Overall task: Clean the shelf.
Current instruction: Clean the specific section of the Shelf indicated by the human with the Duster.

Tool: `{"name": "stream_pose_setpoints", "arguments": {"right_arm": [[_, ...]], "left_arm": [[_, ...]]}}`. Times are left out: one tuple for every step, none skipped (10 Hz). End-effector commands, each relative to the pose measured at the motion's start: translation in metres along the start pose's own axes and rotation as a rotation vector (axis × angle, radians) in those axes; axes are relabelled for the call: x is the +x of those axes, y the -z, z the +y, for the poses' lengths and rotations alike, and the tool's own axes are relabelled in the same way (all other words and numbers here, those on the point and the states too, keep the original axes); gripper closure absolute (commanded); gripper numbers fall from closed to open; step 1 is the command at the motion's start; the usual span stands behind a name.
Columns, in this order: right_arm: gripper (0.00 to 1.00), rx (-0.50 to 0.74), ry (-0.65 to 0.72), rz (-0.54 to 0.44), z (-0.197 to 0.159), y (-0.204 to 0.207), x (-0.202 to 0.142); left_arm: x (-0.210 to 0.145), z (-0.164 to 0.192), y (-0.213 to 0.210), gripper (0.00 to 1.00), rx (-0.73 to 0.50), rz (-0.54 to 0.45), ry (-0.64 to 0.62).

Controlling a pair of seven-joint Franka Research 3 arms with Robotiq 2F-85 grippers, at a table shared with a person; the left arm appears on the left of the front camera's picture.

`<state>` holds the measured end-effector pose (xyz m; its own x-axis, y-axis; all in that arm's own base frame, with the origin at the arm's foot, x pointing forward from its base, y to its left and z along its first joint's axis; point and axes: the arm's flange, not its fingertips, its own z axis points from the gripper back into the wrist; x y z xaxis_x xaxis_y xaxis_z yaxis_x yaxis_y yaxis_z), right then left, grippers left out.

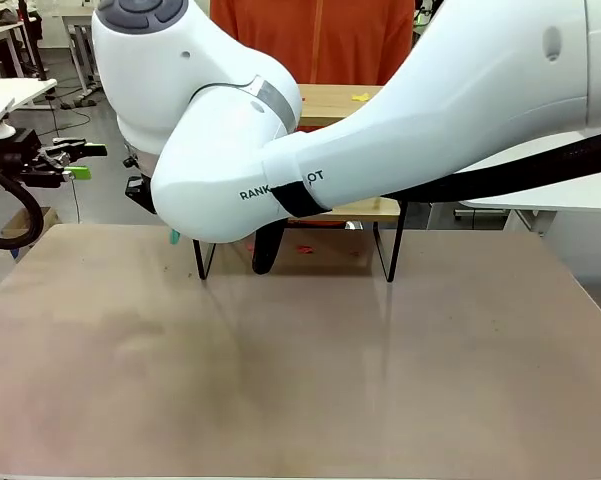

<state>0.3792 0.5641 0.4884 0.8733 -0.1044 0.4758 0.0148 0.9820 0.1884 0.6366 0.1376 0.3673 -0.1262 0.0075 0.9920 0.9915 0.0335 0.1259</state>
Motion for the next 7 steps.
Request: {"name": "stream_pose_setpoints", "arguments": {"right_arm": [[0.87, -0.039, 0.011, -0.027, -0.001, 0.001, -0.004], [0.87, -0.039, 0.011, -0.027, -0.001, 0.001, -0.004], [0.87, -0.015, -0.001, -0.001, -0.002, 0.002, 0.0], [0.87, -0.02, 0.016, 0.012, -0.014, 0.002, 0.001], [0.87, -0.017, 0.033, 0.032, -0.032, 0.001, -0.001], [0.87, -0.006, 0.038, 0.065, -0.045, -0.001, -0.004], [0.87, 0.0, 0.023, 0.087, -0.054, -0.001, -0.009]], "left_arm": [[0.002, -0.003, 0.001, 0.0, -0.007, 0.018, 0.011], [0.002, -0.003, 0.001, 0.0, -0.007, 0.018, 0.011], [0.002, -0.003, 0.001, 0.0, -0.007, 0.018, 0.011], [0.002, -0.003, 0.001, 0.0, -0.007, 0.018, 0.011], [0.002, -0.003, 0.001, 0.0, -0.007, 0.018, 0.011], [0.002, -0.003, 0.001, 0.0, -0.007, 0.018, 0.011], [0.002, -0.003, 0.001, 0.0, -0.007, 0.018, 0.011]]}}
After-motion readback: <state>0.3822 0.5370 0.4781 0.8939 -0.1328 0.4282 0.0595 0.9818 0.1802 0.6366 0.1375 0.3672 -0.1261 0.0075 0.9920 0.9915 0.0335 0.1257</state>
